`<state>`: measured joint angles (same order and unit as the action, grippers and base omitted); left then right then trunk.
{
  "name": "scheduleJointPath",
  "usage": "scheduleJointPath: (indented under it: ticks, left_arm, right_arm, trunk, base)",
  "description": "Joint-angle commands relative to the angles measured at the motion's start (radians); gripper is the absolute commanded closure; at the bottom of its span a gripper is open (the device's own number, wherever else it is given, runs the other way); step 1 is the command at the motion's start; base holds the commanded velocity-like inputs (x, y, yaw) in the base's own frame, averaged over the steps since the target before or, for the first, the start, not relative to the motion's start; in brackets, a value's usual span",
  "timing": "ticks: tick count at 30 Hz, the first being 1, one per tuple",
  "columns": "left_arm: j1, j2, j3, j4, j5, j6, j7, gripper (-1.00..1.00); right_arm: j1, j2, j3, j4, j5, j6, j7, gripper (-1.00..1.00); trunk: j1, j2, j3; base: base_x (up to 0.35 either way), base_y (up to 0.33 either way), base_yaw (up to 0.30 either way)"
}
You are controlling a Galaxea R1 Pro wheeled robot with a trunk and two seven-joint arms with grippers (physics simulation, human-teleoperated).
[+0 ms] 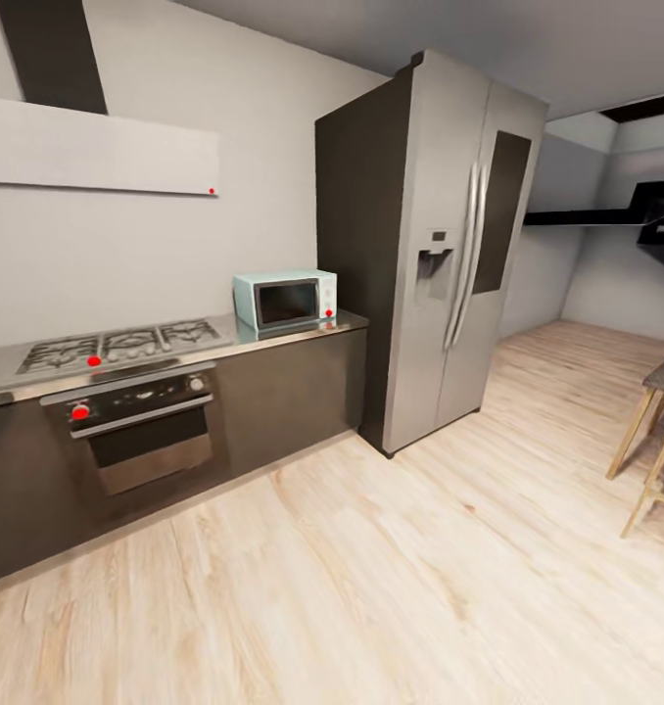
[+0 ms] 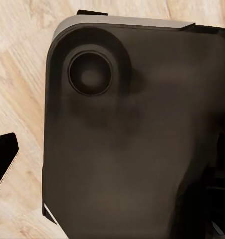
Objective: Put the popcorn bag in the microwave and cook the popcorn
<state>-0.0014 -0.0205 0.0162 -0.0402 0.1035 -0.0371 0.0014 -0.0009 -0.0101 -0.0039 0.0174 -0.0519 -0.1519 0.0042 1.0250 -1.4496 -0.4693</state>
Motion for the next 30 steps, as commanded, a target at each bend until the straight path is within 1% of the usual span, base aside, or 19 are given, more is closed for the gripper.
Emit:
scheduleJointPath:
  ticks: [1, 15, 19, 22, 27, 30]
  left_arm:
    - [0.000, 0.000, 0.001, 0.000, 0.010, -0.003, 0.000, -1.00]
    - [0.000, 0.001, 0.001, 0.000, 0.010, -0.003, 0.000, -1.00]
    - [0.000, 0.000, 0.001, 0.000, 0.010, -0.003, 0.000, -1.00]
    - [0.000, -0.001, 0.001, 0.000, 0.010, -0.003, 0.000, -1.00]
    - [0.000, -0.001, 0.001, 0.000, 0.010, -0.003, 0.000, -1.00]
    - [0.000, 0.000, -0.001, 0.000, 0.010, -0.003, -0.001, -1.00]
  right_arm:
    - [-0.001, 0.001, 0.000, 0.002, -0.004, -0.006, 0.000, -1.00]
    - [-0.001, 0.002, -0.001, 0.002, 0.004, -0.006, 0.000, -1.00]
    - [-0.001, -0.001, 0.000, 0.002, 0.006, -0.005, 0.000, -1.00]
    - [-0.001, 0.000, 0.002, 0.002, 0.006, 0.004, 0.001, -1.00]
    - [-0.001, 0.000, 0.002, 0.001, 0.005, 0.013, -0.005, -1.00]
    - [-0.001, -0.005, 0.001, 0.001, 0.002, 0.013, -0.011, -1.00]
  trunk:
    - [0.000, 0.000, -0.001]
    - [0.000, 0.000, -0.001]
    - [0.000, 0.000, -0.001]
    - [0.000, 0.000, -0.001]
    - [0.000, 0.000, -0.001]
    - [0.000, 0.000, -0.001]
  base:
    - [0.000, 0.000, -0.298]
    - [0.000, 0.000, -0.298]
    - [0.000, 0.000, -0.289]
    - [0.000, 0.000, -0.122]
    - [0.000, 0.000, -0.016]
    - [0.086, -0.016, -0.001]
